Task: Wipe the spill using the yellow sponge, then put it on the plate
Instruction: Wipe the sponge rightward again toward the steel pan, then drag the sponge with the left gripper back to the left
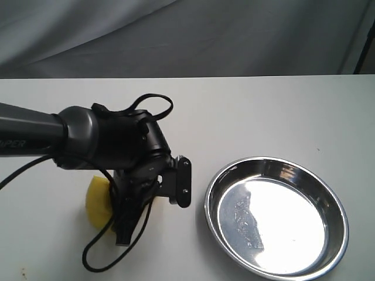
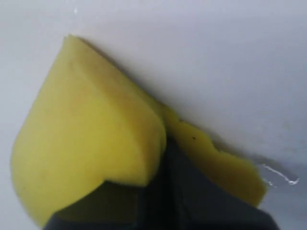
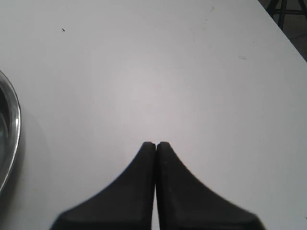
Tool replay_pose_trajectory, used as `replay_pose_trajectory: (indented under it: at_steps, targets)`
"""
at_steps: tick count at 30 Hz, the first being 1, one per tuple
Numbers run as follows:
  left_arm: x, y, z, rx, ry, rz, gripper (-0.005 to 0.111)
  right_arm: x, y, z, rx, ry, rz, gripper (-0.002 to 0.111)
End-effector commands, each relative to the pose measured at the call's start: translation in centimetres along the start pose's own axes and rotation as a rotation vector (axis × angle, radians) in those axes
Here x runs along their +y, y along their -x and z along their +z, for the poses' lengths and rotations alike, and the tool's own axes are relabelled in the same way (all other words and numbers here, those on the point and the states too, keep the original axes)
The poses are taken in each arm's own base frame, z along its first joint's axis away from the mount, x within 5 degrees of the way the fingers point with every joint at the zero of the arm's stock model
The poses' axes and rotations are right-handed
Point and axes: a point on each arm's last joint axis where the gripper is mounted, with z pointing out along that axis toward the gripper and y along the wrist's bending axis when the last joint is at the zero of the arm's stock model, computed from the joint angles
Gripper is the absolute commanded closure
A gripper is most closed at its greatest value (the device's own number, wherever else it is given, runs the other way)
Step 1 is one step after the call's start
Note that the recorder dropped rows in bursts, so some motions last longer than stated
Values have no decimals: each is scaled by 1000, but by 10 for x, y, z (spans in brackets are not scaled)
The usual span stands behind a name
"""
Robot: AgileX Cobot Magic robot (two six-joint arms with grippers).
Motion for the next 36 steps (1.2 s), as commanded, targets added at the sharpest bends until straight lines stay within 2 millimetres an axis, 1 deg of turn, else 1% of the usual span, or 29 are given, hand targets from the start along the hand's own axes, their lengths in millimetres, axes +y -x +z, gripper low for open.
replay_pose_trajectory:
  at_steps: [1,5,8,12,14,18,22,24,28,29,32,34,36]
  targets:
    - [16,-26,15,65,-53,-110,107,-1,0,0,-9,-6,9,108]
    - [28,-45,23,85,-77,-178,107,-1,0,0,-9,-6,9,108]
    - [33,-54,27,91,-85,-206,107,-1,0,0,-9,-6,9,108]
    - [34,-55,27,86,-83,-213,107,-1,0,0,-9,-6,9,108]
    - [34,-53,27,63,-94,-231,107,-1,0,0,-9,-6,9,108]
    - [30,-44,27,-18,-145,-292,107,-1,0,0,-9,-6,9,108]
    - [24,-38,24,-27,-170,-260,107,-1,0,0,-9,-6,9,108]
    - [18,-31,21,-30,-168,-221,107,-1,0,0,-9,-6,9,108]
    - [-5,5,7,-90,-115,-79,107,-1,0,0,-9,-6,9,108]
    - [-14,17,2,-116,-94,-34,107,-1,0,0,-9,-6,9,108]
    - [-26,34,-5,-167,-59,20,107,-1,0,0,-9,-6,9,108]
    - [-24,37,-5,-195,-28,30,107,-1,0,0,-9,-6,9,108]
    - [-14,34,-4,-206,38,56,107,-1,0,0,-9,-6,9,108]
